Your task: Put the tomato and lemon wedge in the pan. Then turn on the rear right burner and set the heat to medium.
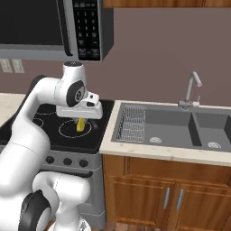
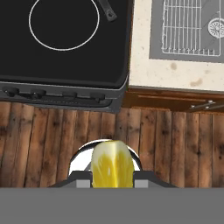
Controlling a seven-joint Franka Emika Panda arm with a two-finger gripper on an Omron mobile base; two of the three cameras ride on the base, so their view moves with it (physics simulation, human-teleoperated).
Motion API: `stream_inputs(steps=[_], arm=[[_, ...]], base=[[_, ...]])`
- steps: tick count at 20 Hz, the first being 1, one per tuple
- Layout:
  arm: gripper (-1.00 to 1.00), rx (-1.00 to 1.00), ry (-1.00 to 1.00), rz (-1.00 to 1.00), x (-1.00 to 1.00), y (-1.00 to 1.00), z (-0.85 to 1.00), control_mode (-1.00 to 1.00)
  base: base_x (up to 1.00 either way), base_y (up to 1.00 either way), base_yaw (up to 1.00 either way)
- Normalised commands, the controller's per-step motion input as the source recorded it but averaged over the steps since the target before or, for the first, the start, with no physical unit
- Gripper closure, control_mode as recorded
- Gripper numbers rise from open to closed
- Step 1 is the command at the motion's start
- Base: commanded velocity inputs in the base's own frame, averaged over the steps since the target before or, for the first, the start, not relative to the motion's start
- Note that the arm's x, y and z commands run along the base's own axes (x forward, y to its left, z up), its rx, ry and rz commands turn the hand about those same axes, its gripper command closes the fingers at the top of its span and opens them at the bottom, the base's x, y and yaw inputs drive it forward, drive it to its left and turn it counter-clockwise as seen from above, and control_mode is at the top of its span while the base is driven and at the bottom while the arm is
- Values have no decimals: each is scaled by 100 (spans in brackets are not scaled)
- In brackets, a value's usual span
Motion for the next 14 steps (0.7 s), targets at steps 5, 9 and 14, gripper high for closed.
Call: stream_inputs(steps=[5, 9, 14], arm=[[100, 0, 0, 0, 0, 0, 0, 100], [100, 0, 0, 0, 0, 0, 0, 100], [100, 0, 0, 0, 0, 0, 0, 100]], base=[[23, 34, 3], [34, 31, 0], [19, 22, 0]])
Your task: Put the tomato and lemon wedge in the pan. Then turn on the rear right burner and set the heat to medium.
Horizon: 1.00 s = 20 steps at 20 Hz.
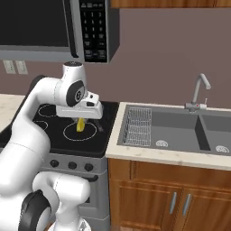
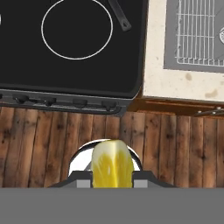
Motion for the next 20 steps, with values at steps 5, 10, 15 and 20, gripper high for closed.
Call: stream_inputs(steps=[5, 10, 15, 20], arm=[[100, 0, 0, 0, 0, 0, 0, 100], [100, 0, 1, 0, 0, 5, 0, -100], [100, 0, 0, 0, 9, 1, -13, -100], [100, 1, 0, 0, 41, 11, -48, -100]], base=[[13, 16, 0], [1, 3, 0], [0, 0, 0], [0, 0, 0]])
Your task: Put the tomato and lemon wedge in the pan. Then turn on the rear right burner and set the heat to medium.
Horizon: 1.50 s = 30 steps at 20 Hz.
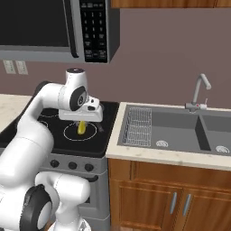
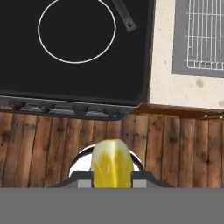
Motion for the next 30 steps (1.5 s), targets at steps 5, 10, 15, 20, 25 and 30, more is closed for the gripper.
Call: stream_inputs(steps=[5, 10, 15, 20, 25, 30], arm=[[100, 1, 0, 1, 58, 9, -43, -100], [100, 0, 0, 6, 66, 0, -39, -100], [100, 0, 0, 8, 64, 1, -21, -100], [100, 0, 0, 7, 83, 1, -24, -100], [100, 0, 0, 8, 38, 9, -19, -100], [100, 0, 0, 8, 32, 19, -9, -100]], base=[[0, 0, 0], [0, 0, 0], [0, 0, 0], [0, 0, 0], [0, 0, 0], [0, 0, 0]])
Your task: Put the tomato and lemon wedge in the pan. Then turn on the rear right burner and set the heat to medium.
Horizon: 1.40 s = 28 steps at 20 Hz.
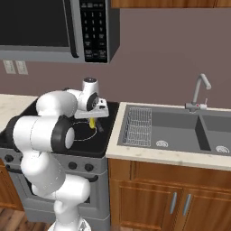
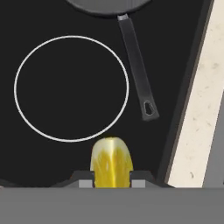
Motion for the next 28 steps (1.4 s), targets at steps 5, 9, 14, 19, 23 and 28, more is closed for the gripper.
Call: stream_inputs(steps=[5, 9, 14, 19, 23, 28], arm=[[100, 0, 0, 8, 41, 25, 0, -100], [100, 0, 0, 4, 24, 24, 0, -100], [100, 0, 1, 1, 40, 20, 0, -100], [100, -3, 0, 0, 45, 25, 0, -100], [100, -2, 0, 0, 42, 27, -5, -100], [100, -3, 0, 0, 26, 24, -16, -100]], base=[[0, 0, 0], [0, 0, 0], [0, 0, 0], [0, 0, 0], [0, 0, 0], [0, 0, 0]])
